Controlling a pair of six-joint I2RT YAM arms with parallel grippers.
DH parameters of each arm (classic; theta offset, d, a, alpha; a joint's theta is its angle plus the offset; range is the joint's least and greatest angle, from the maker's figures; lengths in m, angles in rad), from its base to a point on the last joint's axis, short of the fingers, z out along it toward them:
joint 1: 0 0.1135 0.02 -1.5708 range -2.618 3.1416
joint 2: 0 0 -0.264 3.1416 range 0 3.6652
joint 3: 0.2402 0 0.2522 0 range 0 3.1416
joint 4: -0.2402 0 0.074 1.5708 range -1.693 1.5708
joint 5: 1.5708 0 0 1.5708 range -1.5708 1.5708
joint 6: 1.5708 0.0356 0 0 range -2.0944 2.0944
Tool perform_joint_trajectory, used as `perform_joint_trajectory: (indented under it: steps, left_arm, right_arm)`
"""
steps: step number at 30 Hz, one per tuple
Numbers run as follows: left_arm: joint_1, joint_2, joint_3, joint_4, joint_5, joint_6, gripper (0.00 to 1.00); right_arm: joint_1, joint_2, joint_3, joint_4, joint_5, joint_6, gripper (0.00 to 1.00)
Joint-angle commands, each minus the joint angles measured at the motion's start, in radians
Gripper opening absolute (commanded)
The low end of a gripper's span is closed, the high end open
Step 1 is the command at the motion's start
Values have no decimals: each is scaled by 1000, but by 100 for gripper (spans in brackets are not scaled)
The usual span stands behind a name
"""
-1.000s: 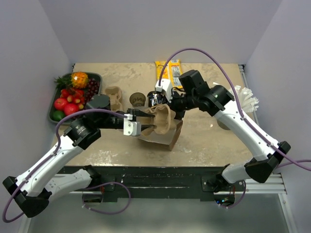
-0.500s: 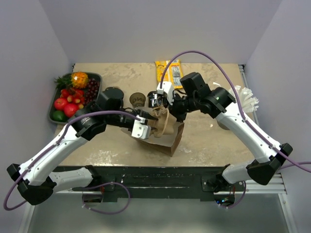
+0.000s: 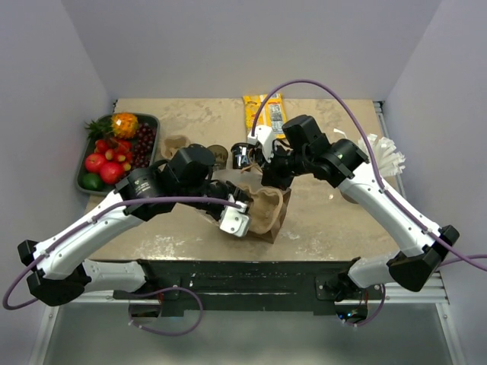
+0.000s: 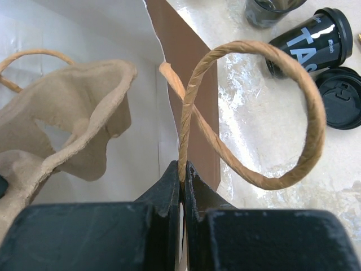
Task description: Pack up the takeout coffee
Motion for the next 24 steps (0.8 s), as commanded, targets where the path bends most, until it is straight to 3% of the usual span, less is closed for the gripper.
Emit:
perform_joint_trajectory:
  steps: [1, 11, 20, 24]
  left_arm:
    - [-34, 20, 73, -93, -114, 52, 0]
    - [-132, 183, 255, -293, -317, 77, 0]
    - [-154, 143, 260, -180, -429, 26, 0]
    - [-154, 125, 231, -169, -362, -26, 0]
  right_arm:
    - [1, -26, 21, 47, 58, 10, 0]
    - [2, -40, 22, 32, 66, -20, 0]
    - [5, -52, -7, 19, 41, -46, 0]
    - [5, -57, -4, 21, 51, -42, 0]
